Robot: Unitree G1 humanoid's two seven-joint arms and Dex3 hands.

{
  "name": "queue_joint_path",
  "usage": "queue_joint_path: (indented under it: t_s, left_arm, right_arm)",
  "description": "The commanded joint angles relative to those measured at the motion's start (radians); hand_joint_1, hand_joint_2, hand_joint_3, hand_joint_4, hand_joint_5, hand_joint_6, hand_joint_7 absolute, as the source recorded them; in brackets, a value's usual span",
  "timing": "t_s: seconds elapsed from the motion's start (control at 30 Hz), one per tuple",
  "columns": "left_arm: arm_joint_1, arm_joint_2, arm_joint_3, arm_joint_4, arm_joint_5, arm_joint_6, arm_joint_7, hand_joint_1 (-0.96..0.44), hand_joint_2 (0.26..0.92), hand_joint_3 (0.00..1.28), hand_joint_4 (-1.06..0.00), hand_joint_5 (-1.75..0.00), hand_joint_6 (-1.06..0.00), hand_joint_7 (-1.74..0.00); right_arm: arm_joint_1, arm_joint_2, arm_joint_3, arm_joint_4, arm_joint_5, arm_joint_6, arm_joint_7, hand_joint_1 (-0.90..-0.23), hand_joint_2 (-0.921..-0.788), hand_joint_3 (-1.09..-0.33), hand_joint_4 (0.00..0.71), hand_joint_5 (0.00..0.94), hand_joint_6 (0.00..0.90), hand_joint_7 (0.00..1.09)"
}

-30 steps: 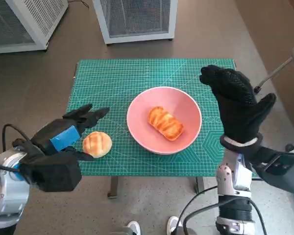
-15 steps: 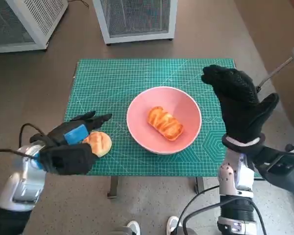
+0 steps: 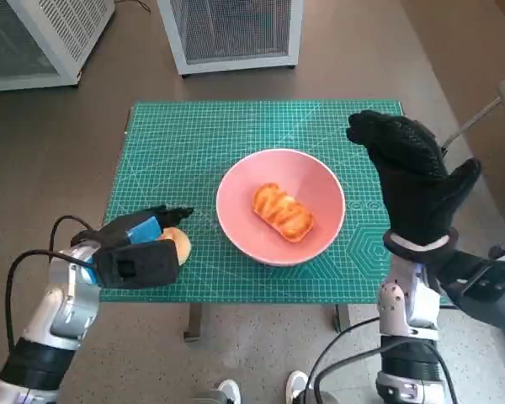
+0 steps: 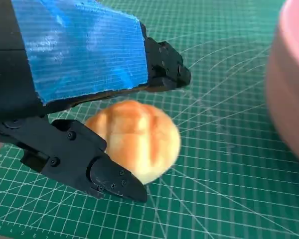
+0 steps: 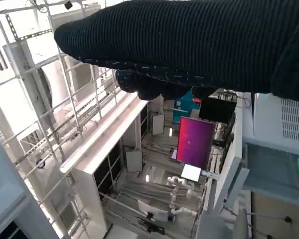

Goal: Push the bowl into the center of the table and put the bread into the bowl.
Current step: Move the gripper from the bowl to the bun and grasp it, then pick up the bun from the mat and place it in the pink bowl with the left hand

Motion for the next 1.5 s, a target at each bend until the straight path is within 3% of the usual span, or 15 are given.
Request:
queue_joint_path:
  t_s: [0.03,0.23,0.27,0.3,0.33,0.37,0.4,0.47,0.6,0.9,1.5]
  left_arm:
    - [-0.014,-0.005,-0.011,0.021,0.024,-0.010,0.033,0.03,0.855,0.02,-0.48,-0.04,-0.58,-0.07]
    - [-0.009,0.001,-0.014,0.041,0.022,-0.042,0.056,0.06,0.889,0.02,-0.76,-0.15,-0.73,-0.12]
    - [-0.008,0.002,-0.014,0.042,0.021,-0.046,0.058,0.17,0.901,0.06,-0.71,-0.56,-0.77,-0.15]
    - [-0.006,0.004,-0.013,0.042,0.019,-0.051,0.060,0.21,0.905,0.08,-0.68,-0.71,-0.77,-0.19]
    - [-0.004,0.006,-0.012,0.042,0.018,-0.055,0.062,0.19,0.911,0.10,-0.66,-0.92,-0.71,-0.44]
    - [-0.003,0.008,-0.011,0.044,0.016,-0.059,0.062,0.12,0.914,0.12,-0.65,-1.05,-0.63,-0.73]
    - [-0.002,0.009,-0.011,0.044,0.015,-0.062,0.063,0.08,0.917,0.13,-0.64,-1.13,-0.59,-0.92]
    - [-0.002,0.012,-0.008,0.050,0.010,-0.071,0.062,0.04,0.919,0.14,-0.62,-1.20,-0.56,-1.08]
    - [-0.004,0.018,-0.004,0.063,0.002,-0.088,0.061,0.01,0.920,0.13,-0.62,-1.24,-0.55,-1.19]
    - [-0.011,0.032,0.018,0.052,-0.009,-0.099,0.055,0.00,0.920,0.11,-0.63,-1.21,-0.58,-1.23]
    - [-0.050,0.020,0.144,-0.217,-0.054,-0.040,0.047,0.00,0.920,0.07,-0.69,-1.14,-0.62,-1.20]
  right_arm:
    - [0.032,-0.002,0.000,-0.006,-0.005,0.015,-0.003,-0.418,-0.921,-0.470,0.369,0.001,0.145,0.58]
    - [0.032,-0.002,0.000,-0.006,-0.008,0.016,-0.004,-0.418,-0.921,-0.468,0.369,0.001,0.145,0.58]
    - [0.033,-0.002,0.000,-0.006,-0.009,0.015,-0.004,-0.418,-0.921,-0.468,0.369,0.001,0.145,0.58]
    - [0.032,-0.002,0.000,-0.005,-0.010,0.014,-0.005,-0.418,-0.921,-0.468,0.369,0.001,0.145,0.58]
    - [0.032,-0.002,0.000,-0.005,-0.011,0.014,-0.005,-0.418,-0.921,-0.468,0.369,0.001,0.144,0.58]
    - [0.032,-0.003,0.000,-0.004,-0.012,0.013,-0.005,-0.418,-0.921,-0.469,0.369,0.001,0.144,0.58]
    - [0.032,-0.003,0.000,-0.004,-0.013,0.013,-0.006,-0.417,-0.921,-0.469,0.369,0.001,0.144,0.58]
    - [0.031,-0.003,0.001,-0.003,-0.013,0.015,-0.005,-0.416,-0.921,-0.470,0.369,0.001,0.143,0.58]
    - [0.031,-0.003,0.001,-0.002,-0.011,0.017,-0.004,-0.414,-0.921,-0.471,0.369,0.001,0.142,0.58]
    - [0.027,-0.005,-0.001,0.007,-0.012,0.014,-0.002,-0.414,-0.921,-0.471,0.369,0.001,0.141,0.59]
    - [0.008,-0.016,-0.006,0.031,-0.005,0.013,0.007,-0.418,-0.921,-0.470,0.365,0.000,0.137,0.59]
